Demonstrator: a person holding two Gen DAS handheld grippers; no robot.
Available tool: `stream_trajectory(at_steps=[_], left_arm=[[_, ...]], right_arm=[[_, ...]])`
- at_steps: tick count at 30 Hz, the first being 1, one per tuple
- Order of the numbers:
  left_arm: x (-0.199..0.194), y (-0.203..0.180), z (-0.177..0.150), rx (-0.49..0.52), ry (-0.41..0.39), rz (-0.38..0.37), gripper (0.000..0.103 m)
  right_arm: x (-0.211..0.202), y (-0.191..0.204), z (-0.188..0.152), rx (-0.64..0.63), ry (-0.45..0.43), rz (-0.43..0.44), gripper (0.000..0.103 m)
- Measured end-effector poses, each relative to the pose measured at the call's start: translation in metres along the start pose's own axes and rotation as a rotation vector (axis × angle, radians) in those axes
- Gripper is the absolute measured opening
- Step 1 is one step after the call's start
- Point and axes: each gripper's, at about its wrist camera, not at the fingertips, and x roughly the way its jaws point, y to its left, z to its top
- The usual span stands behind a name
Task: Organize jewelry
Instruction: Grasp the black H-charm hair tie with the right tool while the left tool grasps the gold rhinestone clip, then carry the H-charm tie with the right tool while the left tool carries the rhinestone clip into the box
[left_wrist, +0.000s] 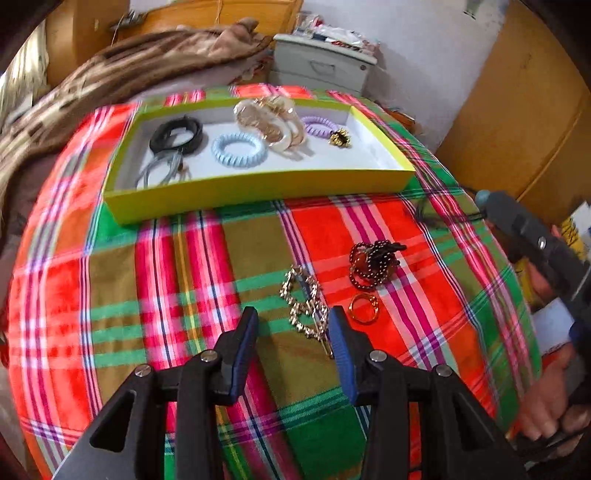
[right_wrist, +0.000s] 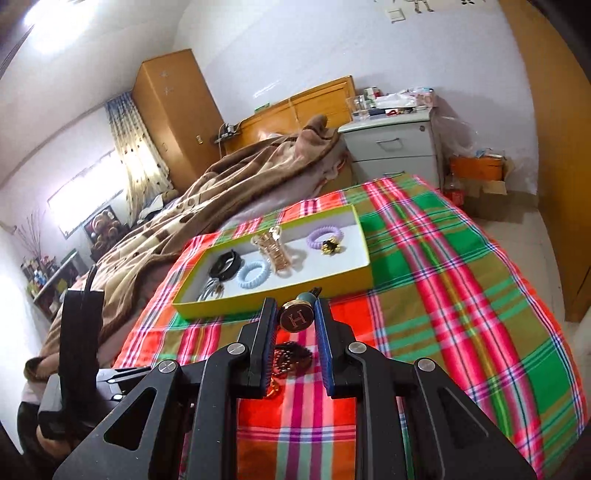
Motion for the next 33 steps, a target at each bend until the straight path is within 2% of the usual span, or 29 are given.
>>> stream_trajectory(at_steps=[3, 19, 23, 31, 33], left_arm=[[0.003, -0.001, 0.0, 0.001, 0.013, -0.004, 0.041], [0.013, -0.016, 0.005, 0.087, -0.006, 0.131, 0.042], [0.015, -0.015, 0.01, 0.055, 0.003, 0.099, 0.042], [0.018, -0.017, 0.01, 0.078, -0.027, 0.118, 0.042], [0.018, -0.017, 0.011, 0.089, -0.029, 0.125, 0.038]], right_arm=[[-0.003, -0.005, 0.001, 0.01, -0.004, -0.021, 0.021], [-0.007, -0.01, 0.001, 0.019, -0.018, -0.018, 0.021], [-0.008, -0.011, 0.001, 0.02, -0.02, -0.023, 0.021], [-0.007, -0.012, 0.001, 0.021, -0.018, -0.021, 0.021], [-0.007, -0.013, 0.001, 0.02, -0.017, -0.021, 0.021]])
